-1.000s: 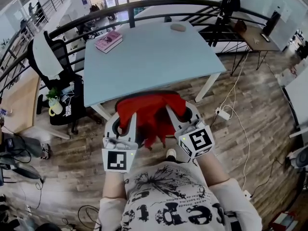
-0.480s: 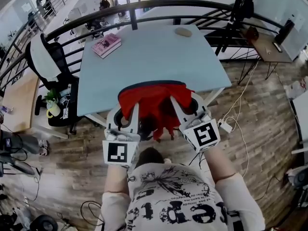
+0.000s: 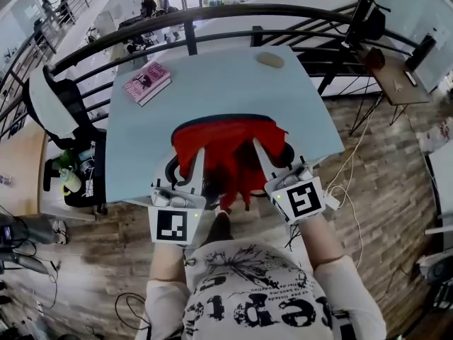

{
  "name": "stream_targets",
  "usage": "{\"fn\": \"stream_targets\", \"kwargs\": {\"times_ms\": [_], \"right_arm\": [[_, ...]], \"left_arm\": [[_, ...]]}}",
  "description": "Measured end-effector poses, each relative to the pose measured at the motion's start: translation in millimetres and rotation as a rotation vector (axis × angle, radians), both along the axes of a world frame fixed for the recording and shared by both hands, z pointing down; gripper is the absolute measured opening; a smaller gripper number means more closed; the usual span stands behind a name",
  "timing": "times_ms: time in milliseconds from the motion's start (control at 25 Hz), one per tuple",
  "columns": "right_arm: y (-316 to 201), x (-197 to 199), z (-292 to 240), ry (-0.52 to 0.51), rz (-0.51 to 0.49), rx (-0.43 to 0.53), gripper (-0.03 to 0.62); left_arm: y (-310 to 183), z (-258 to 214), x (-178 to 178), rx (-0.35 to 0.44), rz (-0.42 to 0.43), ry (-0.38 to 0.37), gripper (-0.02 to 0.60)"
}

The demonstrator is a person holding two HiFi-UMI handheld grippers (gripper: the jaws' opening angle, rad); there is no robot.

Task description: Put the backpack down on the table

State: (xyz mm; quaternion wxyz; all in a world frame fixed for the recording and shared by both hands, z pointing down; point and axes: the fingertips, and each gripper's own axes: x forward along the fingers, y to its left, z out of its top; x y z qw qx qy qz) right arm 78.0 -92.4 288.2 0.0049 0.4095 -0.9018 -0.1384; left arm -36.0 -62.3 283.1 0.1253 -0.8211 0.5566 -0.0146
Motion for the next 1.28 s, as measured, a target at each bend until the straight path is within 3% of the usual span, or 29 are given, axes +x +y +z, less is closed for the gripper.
{"fn": "stream_targets", "kwargs": {"times_ms": [360,640,920,1280], "right_arm": [[-155,-42,-23,0.005,0.024,0.042,0.051],[-261,-72,-13,0.011,0.036,0.015,0.051],[-351,-82,9,0.021,0.015,-0.050,0.052],[-443,-88,13,0.043,-0.066,-0.059,0.052]], "left_arm": [[-157,-19,-44,0.016,0.023,-0.030,0.052],[-264,-13,-73,-0.002,0.057,-0.041,0.052],[-352,4,-82,-0.048,0.031,-0.028,0.052],[-437,9,-85,-0.054,-0.039,-0.021,0.052]]}}
